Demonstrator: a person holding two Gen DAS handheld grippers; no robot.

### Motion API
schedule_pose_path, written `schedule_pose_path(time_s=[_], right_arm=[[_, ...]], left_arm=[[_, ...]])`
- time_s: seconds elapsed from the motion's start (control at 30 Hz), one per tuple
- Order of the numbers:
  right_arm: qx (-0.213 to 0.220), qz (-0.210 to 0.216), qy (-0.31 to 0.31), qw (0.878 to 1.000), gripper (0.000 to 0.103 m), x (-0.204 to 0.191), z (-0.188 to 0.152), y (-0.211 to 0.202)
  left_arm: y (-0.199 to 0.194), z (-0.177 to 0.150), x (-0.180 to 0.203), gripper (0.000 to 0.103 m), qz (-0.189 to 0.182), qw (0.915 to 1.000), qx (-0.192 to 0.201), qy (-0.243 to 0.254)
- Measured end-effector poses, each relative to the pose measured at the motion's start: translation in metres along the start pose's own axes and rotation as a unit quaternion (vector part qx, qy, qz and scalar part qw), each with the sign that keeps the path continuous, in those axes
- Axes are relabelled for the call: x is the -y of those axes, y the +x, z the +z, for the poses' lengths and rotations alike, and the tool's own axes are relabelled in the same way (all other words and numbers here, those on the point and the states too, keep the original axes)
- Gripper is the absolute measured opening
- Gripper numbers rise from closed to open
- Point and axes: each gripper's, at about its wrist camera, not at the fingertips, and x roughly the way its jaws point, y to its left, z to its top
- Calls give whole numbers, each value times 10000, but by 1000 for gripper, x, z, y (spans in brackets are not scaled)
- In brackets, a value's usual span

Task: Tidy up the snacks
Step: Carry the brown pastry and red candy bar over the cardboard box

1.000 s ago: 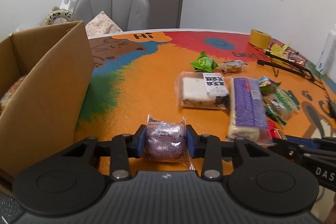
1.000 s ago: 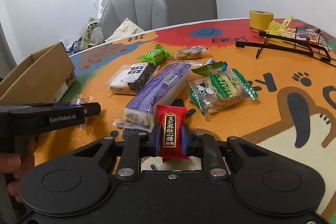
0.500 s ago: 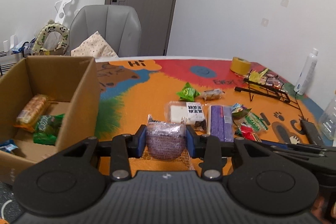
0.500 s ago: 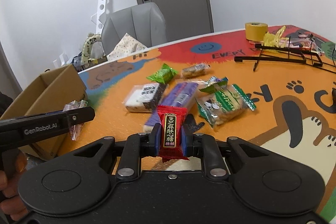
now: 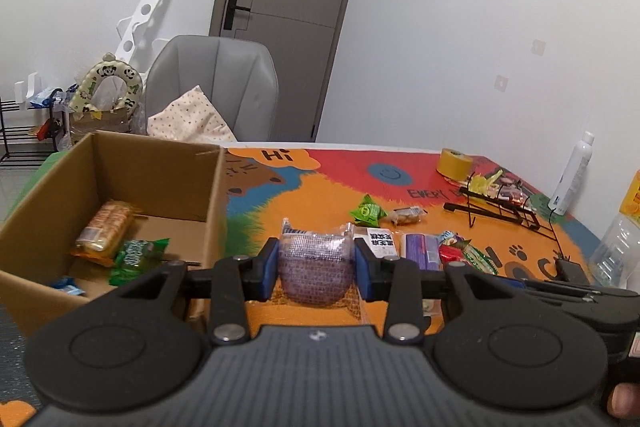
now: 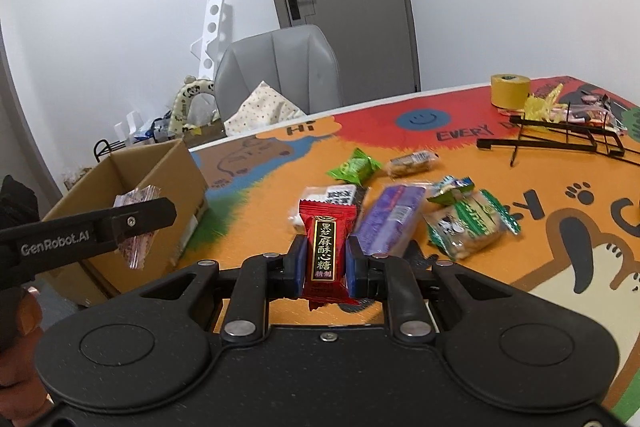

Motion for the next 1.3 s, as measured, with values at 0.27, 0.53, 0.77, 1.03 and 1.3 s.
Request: schedule_pose_path(time_s=[0.27, 0.53, 0.77, 1.03, 1.3], right_arm=[[84, 58, -26, 9999, 18, -20, 7, 0], [141, 194, -130, 9996, 18, -40, 17, 6], [125, 348, -274, 9989, 18, -61, 22, 14], [93, 469, -489, 9977, 18, -87, 31, 23], [74, 521, -724, 9960, 18, -113, 36, 28]], left_arm=[[-15, 4, -26, 37, 104, 9997, 130, -201], [-26, 10, -52, 37, 248, 9987, 269, -355], [-28, 13, -72, 37, 401, 9975, 323, -484], [-22, 18, -98, 37, 570, 9953, 365, -693], [-19, 18, -123, 39, 713, 9927, 289, -933]])
